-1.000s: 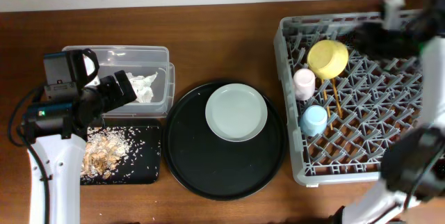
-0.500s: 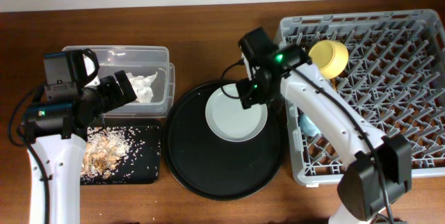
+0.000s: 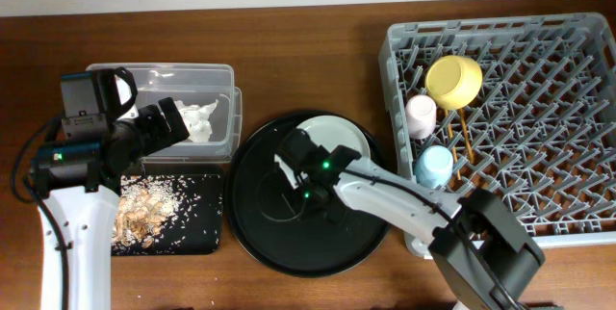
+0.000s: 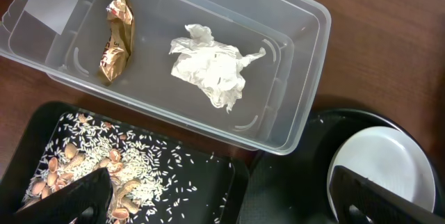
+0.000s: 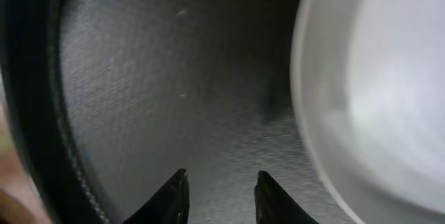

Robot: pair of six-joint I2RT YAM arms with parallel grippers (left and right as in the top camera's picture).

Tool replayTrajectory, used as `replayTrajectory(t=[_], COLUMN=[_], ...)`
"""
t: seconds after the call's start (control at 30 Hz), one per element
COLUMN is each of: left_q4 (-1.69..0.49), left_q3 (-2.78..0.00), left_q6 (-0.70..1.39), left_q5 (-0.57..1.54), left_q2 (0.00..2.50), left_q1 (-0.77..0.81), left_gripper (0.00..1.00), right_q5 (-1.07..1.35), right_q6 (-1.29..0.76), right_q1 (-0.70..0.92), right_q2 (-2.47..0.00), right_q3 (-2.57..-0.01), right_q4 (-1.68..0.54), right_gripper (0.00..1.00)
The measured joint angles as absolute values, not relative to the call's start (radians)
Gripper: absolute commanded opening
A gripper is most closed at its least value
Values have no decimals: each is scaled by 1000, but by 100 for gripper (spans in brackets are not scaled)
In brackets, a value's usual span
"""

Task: Sort waste into correct bins and load items into the dishwasher rack
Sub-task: 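Move the right gripper to the white plate edge on the round tray, then grip the white plate edge with the right gripper and lift it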

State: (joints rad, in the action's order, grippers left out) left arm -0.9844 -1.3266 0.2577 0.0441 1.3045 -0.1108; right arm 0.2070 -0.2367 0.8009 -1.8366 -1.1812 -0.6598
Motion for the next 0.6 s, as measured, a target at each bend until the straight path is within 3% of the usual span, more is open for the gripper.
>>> replayTrajectory(t=[0.2, 0.27, 0.3, 0.6], left_q4=[-984, -984, -984, -984], left_q3=[-1327, -1327, -1327, -1327], left_q6=[258, 258, 258, 258], left_q5=[44, 44, 44, 44], left_q2=[1304, 1304, 1304, 1304], left_q1=[-111, -111, -111, -111], left_gripper=[99, 99, 99, 99], right_q5=[200, 152, 119, -46], right_q6=[-207, -171, -154, -133], right_q1=[841, 826, 816, 788], right_q2=[-1837, -1837, -1837, -1837], right_q3=[-1180, -1180, -1180, -1180], right_q4=[-580, -534, -525, -503], right_gripper=[29, 9, 4, 4])
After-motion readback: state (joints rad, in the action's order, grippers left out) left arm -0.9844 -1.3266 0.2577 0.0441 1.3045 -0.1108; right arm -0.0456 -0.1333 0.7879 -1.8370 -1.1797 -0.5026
